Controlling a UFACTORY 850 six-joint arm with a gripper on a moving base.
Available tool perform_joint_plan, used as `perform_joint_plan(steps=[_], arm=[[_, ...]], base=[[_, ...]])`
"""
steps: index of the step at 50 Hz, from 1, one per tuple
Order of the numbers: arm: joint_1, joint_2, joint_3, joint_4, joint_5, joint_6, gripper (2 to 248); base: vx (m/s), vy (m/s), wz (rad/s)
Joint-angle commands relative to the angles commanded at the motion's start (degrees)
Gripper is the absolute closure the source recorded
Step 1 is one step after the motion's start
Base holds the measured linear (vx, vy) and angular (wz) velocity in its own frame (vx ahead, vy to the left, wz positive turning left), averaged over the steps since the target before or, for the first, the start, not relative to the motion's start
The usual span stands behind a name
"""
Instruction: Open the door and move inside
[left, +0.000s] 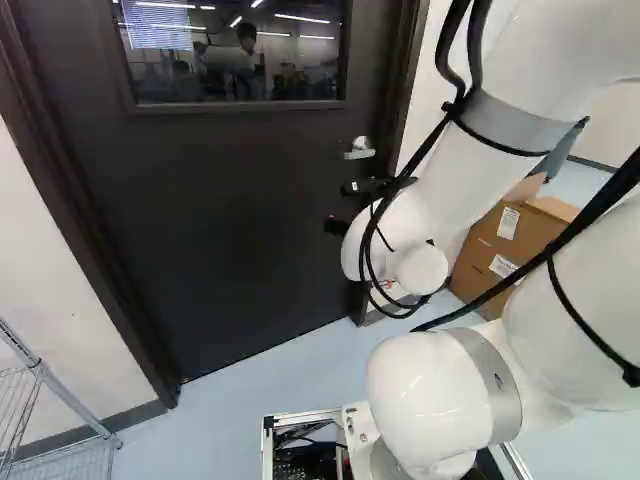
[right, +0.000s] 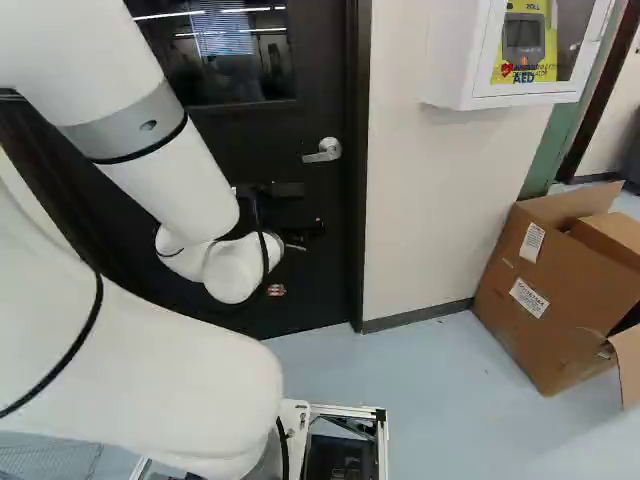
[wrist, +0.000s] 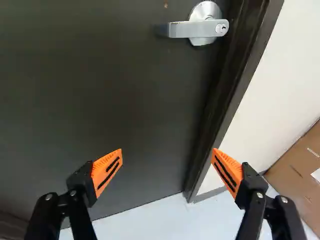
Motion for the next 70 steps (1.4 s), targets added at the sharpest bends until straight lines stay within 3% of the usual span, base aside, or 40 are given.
perform_joint_plan(steps=[70], arm=[[0.1, -0.5, -10.3, 0.0, 0.0, 0.0, 3]], base=[[0.0, 0.0, 0.0]])
